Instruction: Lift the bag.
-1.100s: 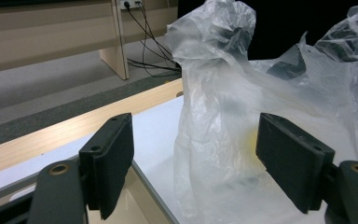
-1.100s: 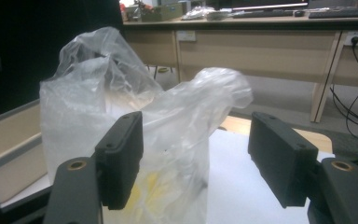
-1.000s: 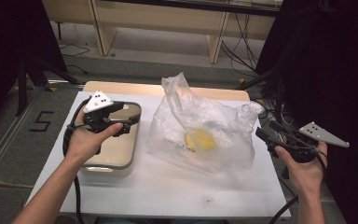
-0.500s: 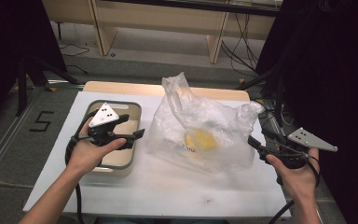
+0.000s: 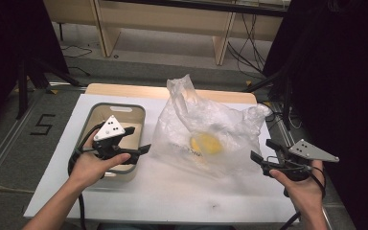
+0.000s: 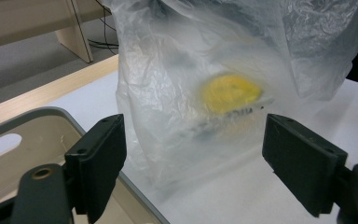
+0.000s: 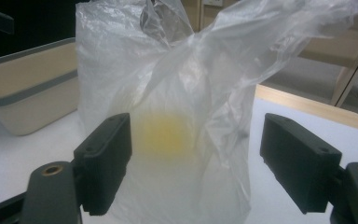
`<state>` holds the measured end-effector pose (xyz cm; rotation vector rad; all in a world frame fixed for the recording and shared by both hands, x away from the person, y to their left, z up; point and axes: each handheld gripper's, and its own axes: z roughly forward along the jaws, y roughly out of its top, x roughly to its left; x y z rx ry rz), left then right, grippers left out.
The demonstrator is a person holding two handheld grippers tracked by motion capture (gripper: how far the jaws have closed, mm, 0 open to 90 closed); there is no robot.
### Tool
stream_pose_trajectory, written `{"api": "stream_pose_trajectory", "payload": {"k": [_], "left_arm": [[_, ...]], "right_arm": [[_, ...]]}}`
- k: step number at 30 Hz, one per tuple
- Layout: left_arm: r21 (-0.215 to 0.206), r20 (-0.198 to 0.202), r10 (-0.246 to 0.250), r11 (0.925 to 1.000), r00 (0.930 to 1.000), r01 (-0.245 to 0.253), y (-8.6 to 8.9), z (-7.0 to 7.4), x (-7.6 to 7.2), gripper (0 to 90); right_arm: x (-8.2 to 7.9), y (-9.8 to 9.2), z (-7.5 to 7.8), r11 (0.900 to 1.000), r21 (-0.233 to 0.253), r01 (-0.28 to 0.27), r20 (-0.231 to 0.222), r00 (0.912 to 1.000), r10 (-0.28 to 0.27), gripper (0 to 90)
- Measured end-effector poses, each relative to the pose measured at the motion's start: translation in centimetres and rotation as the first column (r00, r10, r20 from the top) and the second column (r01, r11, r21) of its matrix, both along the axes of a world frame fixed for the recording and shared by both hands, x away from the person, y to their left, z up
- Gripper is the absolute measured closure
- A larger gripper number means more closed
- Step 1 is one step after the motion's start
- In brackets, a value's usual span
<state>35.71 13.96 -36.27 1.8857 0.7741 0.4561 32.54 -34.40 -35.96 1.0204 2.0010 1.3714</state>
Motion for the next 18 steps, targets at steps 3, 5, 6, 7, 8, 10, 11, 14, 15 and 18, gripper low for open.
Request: {"api": "stream_pose_trajectory", "payload": {"k": [3,5,6,7,8,10,11,14,15,18], "left_arm": [[0.002,0.003,-0.007,1.0000,1.0000,0.007,0.1,-0.3,-0.3,20.6],[0.003,0.005,-0.010,0.9999,0.9999,0.010,0.3,-0.5,-0.4,20.2],[0.000,0.007,-0.009,1.0000,0.9999,0.009,0.3,-0.5,-0.5,20.1],[0.004,0.008,-0.011,0.9999,0.9999,0.011,0.3,-0.6,-0.5,20.0],[0.004,0.009,-0.013,0.9999,0.9999,0.013,0.3,-0.7,-0.6,19.9],[0.011,0.010,-0.022,0.9997,0.9997,0.022,0.3,-0.8,-0.8,19.5],[0.011,0.009,-0.024,0.9996,0.9997,0.024,0.2,-0.9,-0.9,19.1],[0.023,0.009,-0.032,0.9992,0.9994,0.032,0.1,-1.1,-1.0,18.9],[0.024,0.009,-0.034,0.9991,0.9994,0.034,0.1,-1.2,-1.1,18.7],[0.029,0.009,-0.040,0.9988,0.9992,0.039,0.0,-1.4,-1.2,18.5]], "right_arm": [[-0.3,0.0,-0.6,1.000,-0.001,-0.009,0.000,1.0000,0.009,24.8],[-0.6,0.0,-0.9,1.000,-0.005,-0.008,-0.005,1.0000,0.008,24.4],[-0.7,0.0,-1.1,1.000,-0.012,-0.009,-0.009,0.9999,0.009,24.2],[-0.7,0.0,-1.2,1.000,-0.012,-0.009,-0.010,0.9999,0.009,24.1],[-0.8,0.0,-1.4,1.000,-0.012,-0.010,-0.011,0.9999,0.010,24.1],[-0.9,-0.1,-1.6,1.000,-0.014,-0.006,-0.017,0.9998,0.006,24.1],[-1.0,-0.1,-1.7,1.000,-0.015,-0.009,-0.018,0.9998,0.008,24.0],[-1.2,-0.2,-2.0,1.000,-0.018,-0.009,-0.024,0.9997,0.009,23.8],[-1.3,-0.2,-2.1,1.000,-0.017,-0.012,-0.024,0.9996,0.011,23.7],[-1.5,-0.2,-2.4,1.000,-0.023,-0.015,-0.028,0.9995,0.014,23.5]]}}
